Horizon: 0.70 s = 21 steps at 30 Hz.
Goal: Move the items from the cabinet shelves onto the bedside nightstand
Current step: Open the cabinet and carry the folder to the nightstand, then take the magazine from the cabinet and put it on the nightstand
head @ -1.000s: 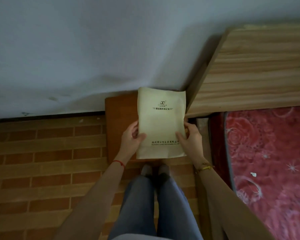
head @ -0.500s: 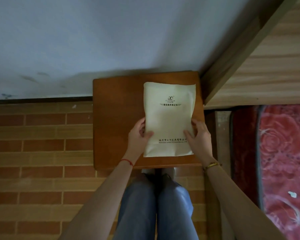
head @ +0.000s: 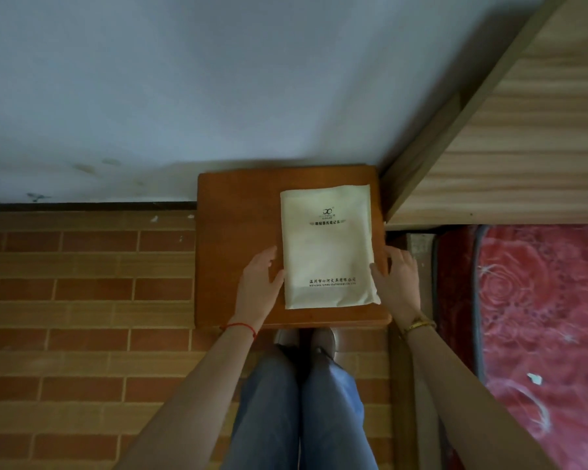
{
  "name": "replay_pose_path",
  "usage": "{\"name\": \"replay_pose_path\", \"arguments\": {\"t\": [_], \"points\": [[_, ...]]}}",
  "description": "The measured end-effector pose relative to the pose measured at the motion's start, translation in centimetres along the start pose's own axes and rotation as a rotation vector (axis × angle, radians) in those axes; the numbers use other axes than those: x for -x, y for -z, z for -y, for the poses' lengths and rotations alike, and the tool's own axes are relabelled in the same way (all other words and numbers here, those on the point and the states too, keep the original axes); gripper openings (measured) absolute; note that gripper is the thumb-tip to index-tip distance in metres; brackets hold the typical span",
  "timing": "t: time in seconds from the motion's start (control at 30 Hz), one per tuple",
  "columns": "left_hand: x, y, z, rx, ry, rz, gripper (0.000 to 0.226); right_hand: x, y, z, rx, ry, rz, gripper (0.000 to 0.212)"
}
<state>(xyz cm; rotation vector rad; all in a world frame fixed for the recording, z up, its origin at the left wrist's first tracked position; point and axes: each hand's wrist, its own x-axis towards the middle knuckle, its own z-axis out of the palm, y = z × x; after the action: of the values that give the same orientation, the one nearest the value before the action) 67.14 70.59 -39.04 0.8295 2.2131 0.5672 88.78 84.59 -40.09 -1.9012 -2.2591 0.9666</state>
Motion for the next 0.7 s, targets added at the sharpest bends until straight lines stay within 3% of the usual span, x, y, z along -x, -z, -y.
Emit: {"name": "replay_pose_path", "arguments": {"t": [0.3,0.7], "points": [[10.2,13.3,-8.7,-0.310,-0.466,-0.148,0.039,11.0,14.9,6.9,0.049,0.289,-0.183,0.040],[19.7,19.0,-14.7,-0.328,-0.630,-0.186,0.039,22.3,23.8,8.1,-0.058,0.315,-0.334,0.035]]}}
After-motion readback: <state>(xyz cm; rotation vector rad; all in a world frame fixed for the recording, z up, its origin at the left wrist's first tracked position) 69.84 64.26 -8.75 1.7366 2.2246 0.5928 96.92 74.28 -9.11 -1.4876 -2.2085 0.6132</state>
